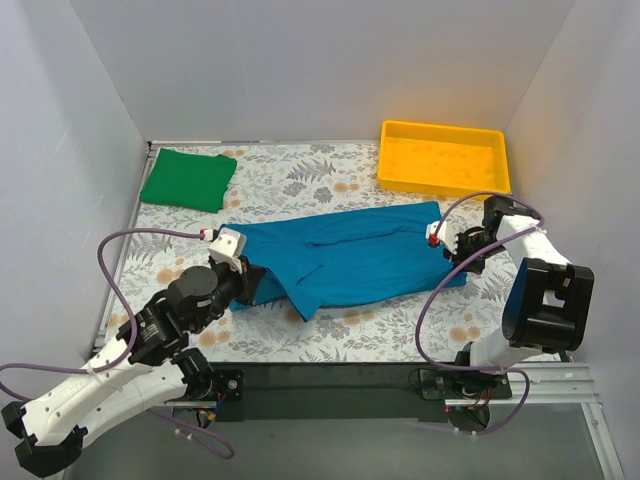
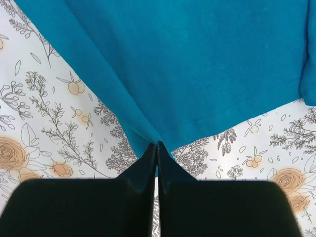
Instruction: Fold and stack the t-shirts
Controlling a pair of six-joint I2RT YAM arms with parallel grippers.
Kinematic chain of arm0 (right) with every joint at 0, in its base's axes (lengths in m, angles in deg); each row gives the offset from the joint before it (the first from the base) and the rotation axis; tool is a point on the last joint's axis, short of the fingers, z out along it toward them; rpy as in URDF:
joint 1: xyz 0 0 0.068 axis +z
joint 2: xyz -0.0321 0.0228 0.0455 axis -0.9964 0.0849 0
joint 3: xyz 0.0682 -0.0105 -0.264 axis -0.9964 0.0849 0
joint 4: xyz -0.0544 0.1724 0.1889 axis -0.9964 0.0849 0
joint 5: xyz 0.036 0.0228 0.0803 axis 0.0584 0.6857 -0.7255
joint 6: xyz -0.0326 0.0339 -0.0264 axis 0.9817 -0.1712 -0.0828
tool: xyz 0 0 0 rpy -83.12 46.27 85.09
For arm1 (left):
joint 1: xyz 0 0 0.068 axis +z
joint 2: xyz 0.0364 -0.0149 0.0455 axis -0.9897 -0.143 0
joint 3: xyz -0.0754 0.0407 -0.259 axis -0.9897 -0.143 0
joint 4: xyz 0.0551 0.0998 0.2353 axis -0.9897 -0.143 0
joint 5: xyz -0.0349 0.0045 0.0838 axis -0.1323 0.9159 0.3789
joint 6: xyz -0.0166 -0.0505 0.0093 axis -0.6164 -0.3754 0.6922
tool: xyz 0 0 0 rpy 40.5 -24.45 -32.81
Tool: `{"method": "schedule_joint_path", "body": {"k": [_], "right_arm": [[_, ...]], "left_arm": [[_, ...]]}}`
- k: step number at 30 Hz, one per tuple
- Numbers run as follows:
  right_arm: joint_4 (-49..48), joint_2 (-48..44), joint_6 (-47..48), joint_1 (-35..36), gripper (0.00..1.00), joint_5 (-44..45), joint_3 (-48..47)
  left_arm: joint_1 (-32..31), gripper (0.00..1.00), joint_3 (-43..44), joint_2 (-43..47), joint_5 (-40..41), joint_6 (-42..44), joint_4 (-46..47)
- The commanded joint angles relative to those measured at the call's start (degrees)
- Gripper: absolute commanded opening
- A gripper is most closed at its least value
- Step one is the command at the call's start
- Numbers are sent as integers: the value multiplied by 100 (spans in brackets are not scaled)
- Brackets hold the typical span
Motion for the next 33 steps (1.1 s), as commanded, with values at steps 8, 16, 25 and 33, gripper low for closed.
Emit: {"method": "schedule_joint_path", "body": {"k": [8,16,25,33], "right_arm": [[353,502,-221,-28,1,-477,-547],[362,660,-344,-28,1,-354,-705],[353,906,-608,-28,1,-362,-1004],[354,1064,-766,-28,1,-503,-1198]], "left_arm": [[-15,0,255,-624,733,-744,128],[-15,0,334,-580,1427,-1306,-179],[81,0,326,-940,1806,-1324,-127],[520,0,431,-1230,1648,-1009,206]]}}
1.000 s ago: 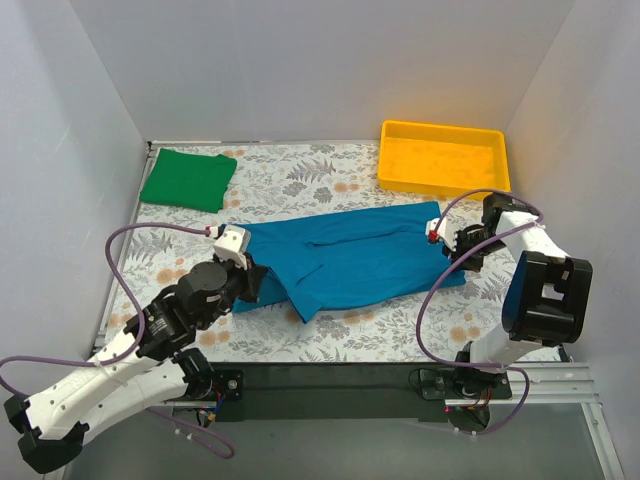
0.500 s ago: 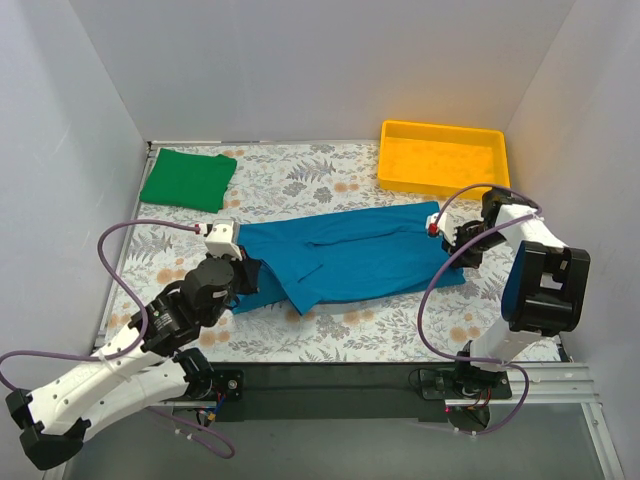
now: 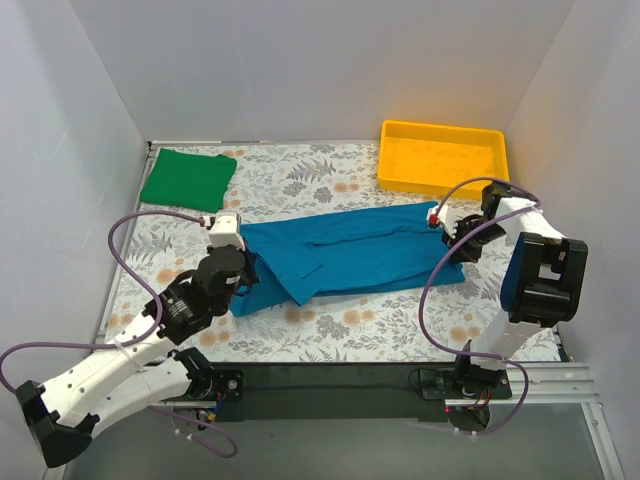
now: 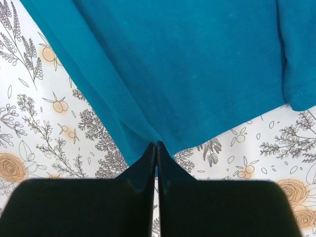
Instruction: Fold and stack the t-shirts
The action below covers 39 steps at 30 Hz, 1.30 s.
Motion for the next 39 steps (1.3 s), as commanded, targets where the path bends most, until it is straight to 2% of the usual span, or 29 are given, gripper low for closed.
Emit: {"method": "schedule_joint_path", "body": {"k": [1,11,25,39], "right_arm": [[106,74,-134,-28,1,-243,-306],[115,294,-389,-19,1,-410,-666],[71,654,-776,148,1,-427,-1035],[-219,1076,-1418,271,1,-94,-1300]], "left_arm": [[219,0,254,-76,53,210,316],[1159,0,149,-279,-739,535,694],[1397,0,96,-770,-1169,974,1230],[1564,0,34,-815,-1205,1106,1424]]}}
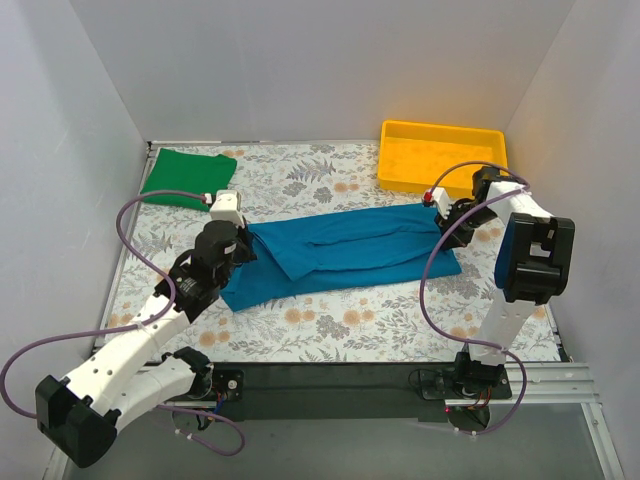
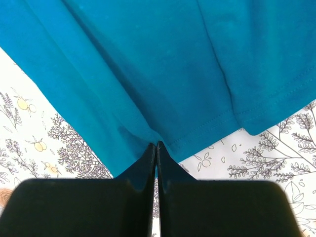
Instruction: Fold and stack the t-shirts
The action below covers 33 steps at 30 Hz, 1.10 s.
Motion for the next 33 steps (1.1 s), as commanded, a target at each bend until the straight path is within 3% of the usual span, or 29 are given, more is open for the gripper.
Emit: {"method": "schedule_joint_path", "body": {"k": [1,21,33], "right_arm": [[-109,73,-272,13,1,86,-226],[-364,223,-580,13,1,253,-174],[-417,258,-598,13,1,262,-77]], "left_arm": [[65,0,-18,-15,0,142,235],[337,0,333,-876,-571,749,964],[399,0,588,-1552,-914,1557,1649]]}}
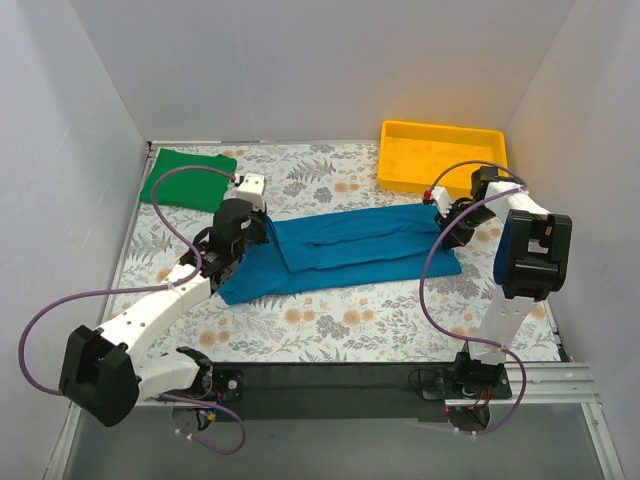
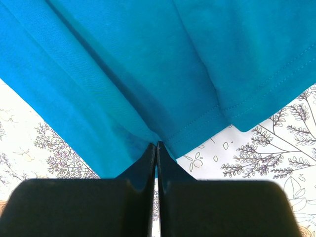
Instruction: Fold and stack the t-shirts
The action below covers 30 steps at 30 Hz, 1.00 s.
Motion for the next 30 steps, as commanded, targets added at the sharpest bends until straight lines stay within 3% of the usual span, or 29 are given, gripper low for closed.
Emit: {"method": "schedule_joint_path", "body": {"k": [1,13,30], "right_arm": [[-81,66,-63,4,1,-1,-38],[-124,74,-80,4,1,8,24],[-151,92,-115,4,1,8,42]], "left_arm": [[38,0,285,-115,-230,458,454],[64,0,372,-765,-749,1354,1325],[266,0,443,-1398,-741,1390,1492]]}}
